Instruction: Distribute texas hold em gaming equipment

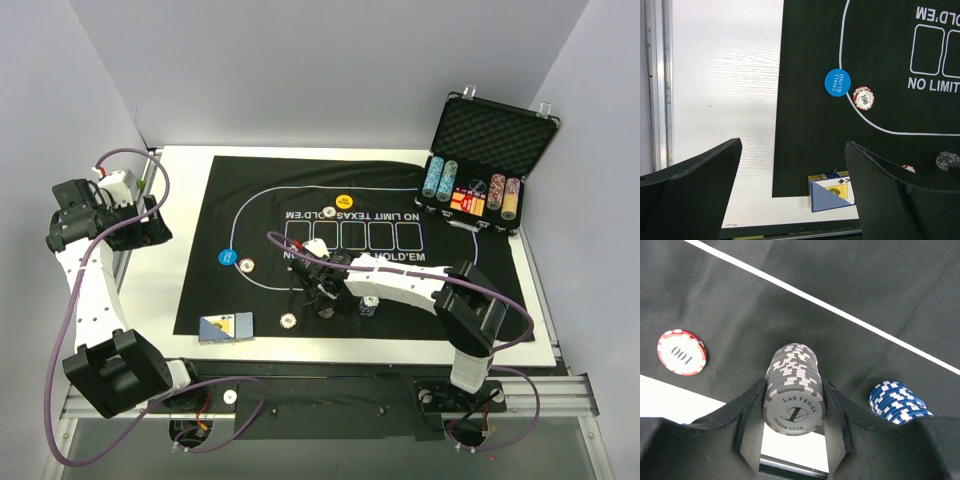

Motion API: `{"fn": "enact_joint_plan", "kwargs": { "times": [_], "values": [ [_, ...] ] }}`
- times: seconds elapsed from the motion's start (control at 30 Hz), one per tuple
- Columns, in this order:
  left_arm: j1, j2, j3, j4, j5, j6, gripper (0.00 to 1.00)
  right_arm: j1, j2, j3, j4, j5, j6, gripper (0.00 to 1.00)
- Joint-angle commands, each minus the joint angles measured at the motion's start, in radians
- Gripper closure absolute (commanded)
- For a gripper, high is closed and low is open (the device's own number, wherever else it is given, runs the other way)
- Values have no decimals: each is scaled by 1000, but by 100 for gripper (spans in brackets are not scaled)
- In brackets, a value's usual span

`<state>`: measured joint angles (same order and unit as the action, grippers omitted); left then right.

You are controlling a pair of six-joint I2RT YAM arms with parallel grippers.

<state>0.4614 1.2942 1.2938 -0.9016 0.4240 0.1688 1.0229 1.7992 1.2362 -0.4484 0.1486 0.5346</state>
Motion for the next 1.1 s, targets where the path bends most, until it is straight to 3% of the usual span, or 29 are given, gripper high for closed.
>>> {"fn": "enact_joint_plan", "kwargs": {
  "times": [0.0, 0.23, 0.47, 0.73, 0.93, 1.07],
  "values": [
    [10, -10, 16, 10, 15, 8, 4, 8, -26, -4, -33, 22, 2, 70],
    [11, -21, -5, 13, 25, 11, 4, 14, -38, 8, -50, 29, -4, 69],
    [8, -29, -11, 17, 33, 17, 4, 17, -40, 28, -78, 46, -13, 60],
    [11, -27, -22, 20, 35, 18, 4, 22, -47, 39, -84, 46, -18, 59],
    [11, -29, -28, 24, 36, 21, 4, 22, -43, 48, -90, 40, -18, 44],
    [10, -30, -33, 27, 33, 21, 4, 22, -44, 49, -90, 45, -15, 46]
  ]
}}
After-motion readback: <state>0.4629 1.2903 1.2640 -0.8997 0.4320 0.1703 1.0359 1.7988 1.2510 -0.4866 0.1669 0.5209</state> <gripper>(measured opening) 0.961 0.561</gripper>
